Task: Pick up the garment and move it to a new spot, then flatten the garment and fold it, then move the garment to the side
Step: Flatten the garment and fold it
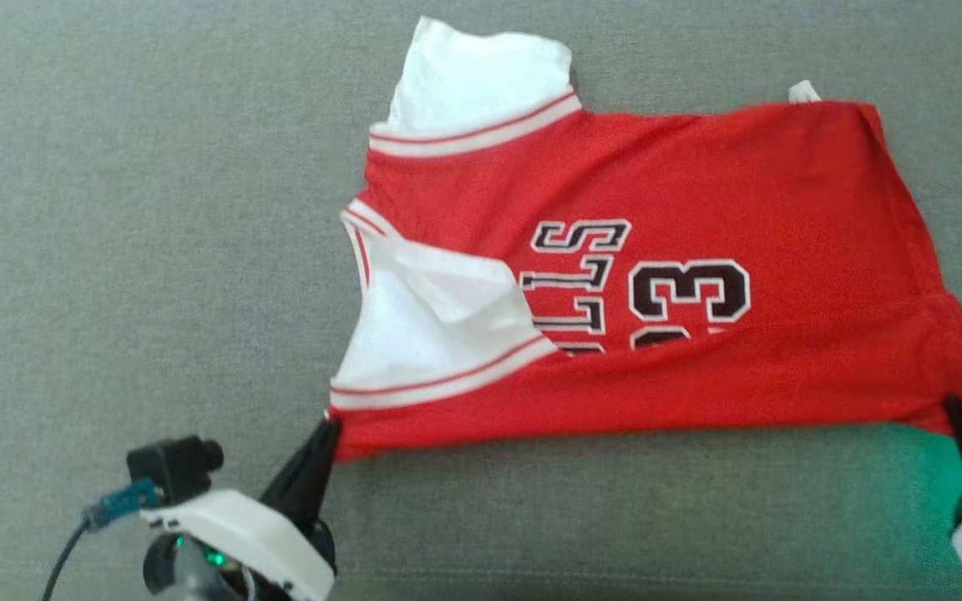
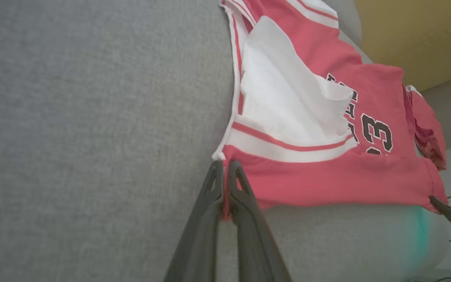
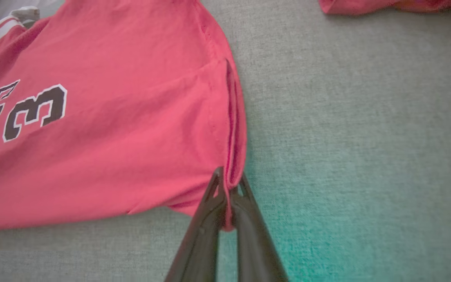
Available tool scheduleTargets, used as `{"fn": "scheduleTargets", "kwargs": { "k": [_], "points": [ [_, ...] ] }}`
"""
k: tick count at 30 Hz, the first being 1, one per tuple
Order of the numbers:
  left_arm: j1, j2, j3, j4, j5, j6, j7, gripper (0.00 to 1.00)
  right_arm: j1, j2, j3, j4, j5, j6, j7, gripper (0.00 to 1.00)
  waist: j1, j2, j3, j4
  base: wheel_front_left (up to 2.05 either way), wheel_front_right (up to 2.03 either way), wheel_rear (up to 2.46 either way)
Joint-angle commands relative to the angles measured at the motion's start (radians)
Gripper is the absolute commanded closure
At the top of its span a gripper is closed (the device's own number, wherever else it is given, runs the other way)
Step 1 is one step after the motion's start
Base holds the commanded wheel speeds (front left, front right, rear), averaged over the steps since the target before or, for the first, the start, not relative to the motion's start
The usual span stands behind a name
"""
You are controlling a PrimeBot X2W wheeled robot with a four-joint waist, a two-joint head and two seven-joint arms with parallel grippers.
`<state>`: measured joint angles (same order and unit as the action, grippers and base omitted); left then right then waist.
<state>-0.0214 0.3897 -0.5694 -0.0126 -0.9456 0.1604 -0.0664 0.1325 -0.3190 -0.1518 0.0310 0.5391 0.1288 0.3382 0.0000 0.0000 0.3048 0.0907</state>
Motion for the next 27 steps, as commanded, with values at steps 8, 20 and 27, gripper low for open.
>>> {"fn": "scheduleTargets", "kwargs": {
  "k": [8, 20, 27],
  "points": [
    [0.041, 0.05, 0.0, -0.084, -0.013, 0.044, 0.067, 1.0, 0.053, -0.031, -0.037, -0.071, -0.015, 0.002, 0.042, 1.0, 0.0, 0.0, 0.0, 0.012, 0.0, 0.0, 0.0],
    [-0.061, 0.104, 0.034, -0.21, 0.03, 0.077, 0.104, 0.0, 0.021, 0.039, -0.08, -0.152, -0.072, 0.002, 0.018, 0.0, 0.0, 0.0, 0.001, -0.014, 0.0, 0.0, 0.0],
    [-0.371, 0.167, 0.102, -0.261, 0.025, 0.038, 0.243, 0.0, -0.028, 0.067, -0.055, -0.198, -0.099, 0.002, 0.027, 0.0, 0.0, 0.0, 0.068, -0.04, 0.0, 0.0, 0.0]
  ]
}}
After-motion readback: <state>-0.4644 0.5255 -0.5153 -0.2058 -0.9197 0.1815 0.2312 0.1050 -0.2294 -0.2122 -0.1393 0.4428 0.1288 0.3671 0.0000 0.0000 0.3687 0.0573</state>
